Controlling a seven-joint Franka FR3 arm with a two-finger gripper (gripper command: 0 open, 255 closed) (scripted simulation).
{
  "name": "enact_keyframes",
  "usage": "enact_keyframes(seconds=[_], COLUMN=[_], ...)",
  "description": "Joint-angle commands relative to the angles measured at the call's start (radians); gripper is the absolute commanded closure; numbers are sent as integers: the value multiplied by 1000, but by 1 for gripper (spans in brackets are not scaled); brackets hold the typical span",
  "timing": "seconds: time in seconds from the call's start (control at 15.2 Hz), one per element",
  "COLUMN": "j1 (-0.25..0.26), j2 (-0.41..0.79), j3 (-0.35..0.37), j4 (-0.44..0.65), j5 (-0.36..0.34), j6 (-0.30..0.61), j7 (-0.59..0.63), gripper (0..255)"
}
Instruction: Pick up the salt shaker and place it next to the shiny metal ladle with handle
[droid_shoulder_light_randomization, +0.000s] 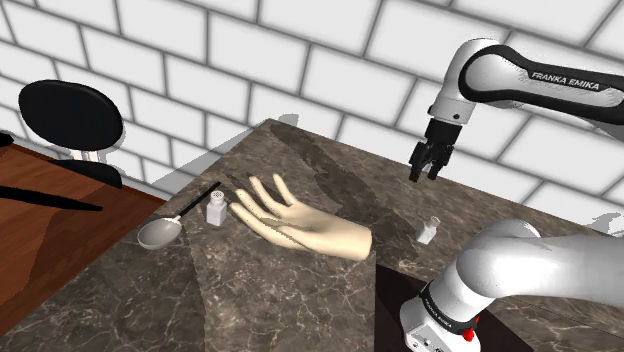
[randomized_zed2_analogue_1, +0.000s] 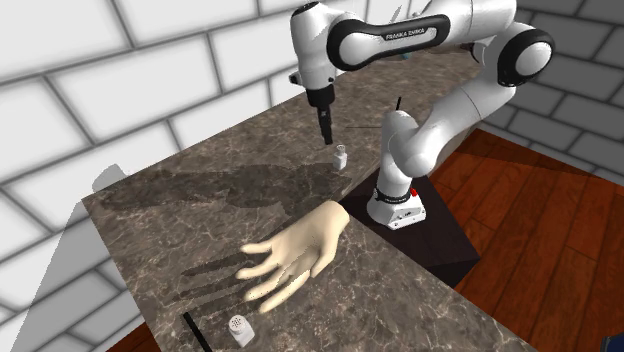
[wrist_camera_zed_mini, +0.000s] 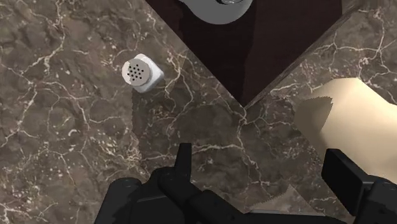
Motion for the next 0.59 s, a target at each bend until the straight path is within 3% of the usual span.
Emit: enact_keyframes(seconds=[0.0, 0.53], j1=[-24, -132], j2=[-5, 41], j3=[-46, -244], j4=[-37, -164], j5=[-32, -178], j6=[18, 131], j7=[-38, -186], gripper=[0, 0])
